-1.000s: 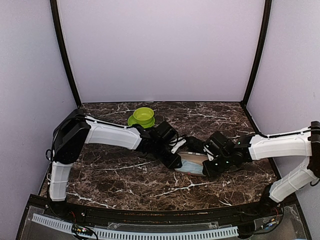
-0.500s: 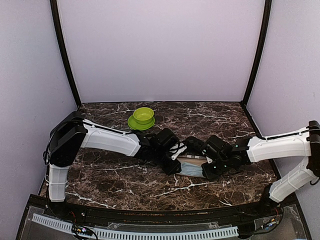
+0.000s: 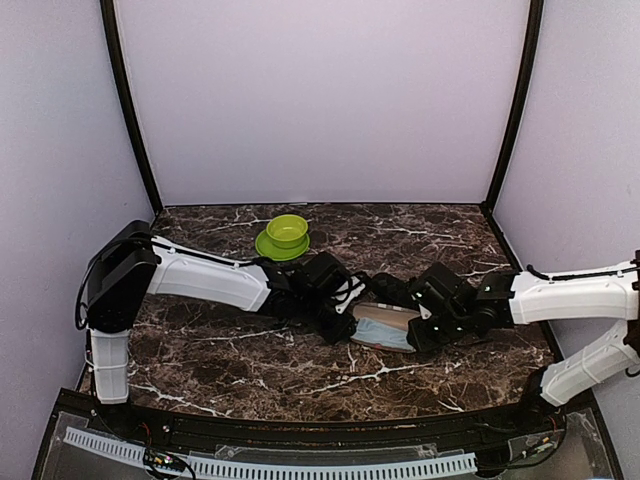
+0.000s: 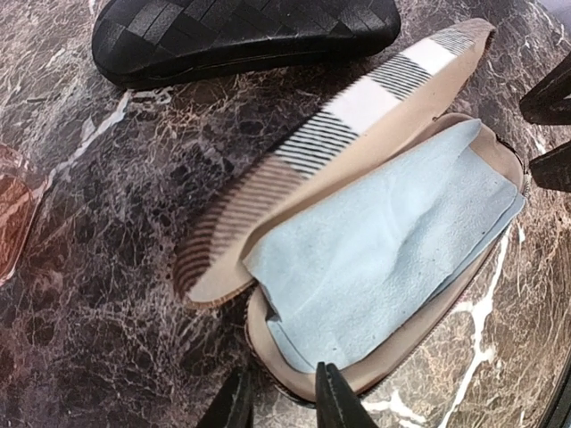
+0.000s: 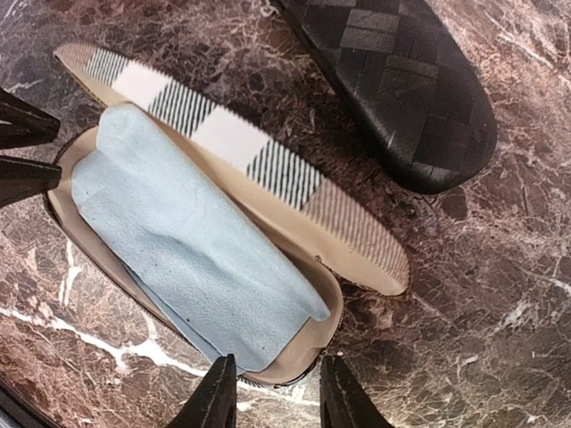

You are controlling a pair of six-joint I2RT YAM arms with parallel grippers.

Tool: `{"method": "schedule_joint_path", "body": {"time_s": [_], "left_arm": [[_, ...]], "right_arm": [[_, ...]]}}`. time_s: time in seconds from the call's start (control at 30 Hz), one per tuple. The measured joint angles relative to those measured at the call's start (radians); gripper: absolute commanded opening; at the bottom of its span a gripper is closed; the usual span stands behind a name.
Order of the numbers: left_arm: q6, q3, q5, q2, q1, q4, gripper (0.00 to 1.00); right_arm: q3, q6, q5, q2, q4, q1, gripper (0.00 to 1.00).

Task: Organize the sunglasses
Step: Place the folded cleaning cloth in the sunglasses case, then pick up the sunglasses from the center of the board.

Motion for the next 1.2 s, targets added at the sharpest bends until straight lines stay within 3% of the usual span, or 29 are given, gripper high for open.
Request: {"method": "schedule_joint_path", "body": {"time_s": [0.57, 0.8, 1.03, 1.13, 1.2], "left_arm": [[-0.022, -0.038, -0.046, -0.074, 0.000, 0.047, 0.33], [-0.024, -0.040, -0.061, -0.079, 0.000, 0.052, 0.34], [-0.031, -0.068, -0.123, -0.108, 0.000, 0.051, 0.42], [-0.035, -0.079, -0.176, -0.143, 0.005, 0.049, 0.52], [-0.044, -0.086, -0.195, -0.168, 0.016, 0.048, 0.54]], "right_arm": [[0.000, 0.003, 0.010, -0.050, 0.032, 0.000, 0.38], [0.000, -0.003, -0.018, -0.050, 0.066, -0.003, 0.47], [0.000, -0.015, -0.048, -0.052, 0.110, -0.024, 0.52], [0.000, -0.030, -0.056, -0.059, 0.126, -0.036, 0.55], [0.003, -0.036, -0.063, -0.061, 0.134, -0.046, 0.55]]}}
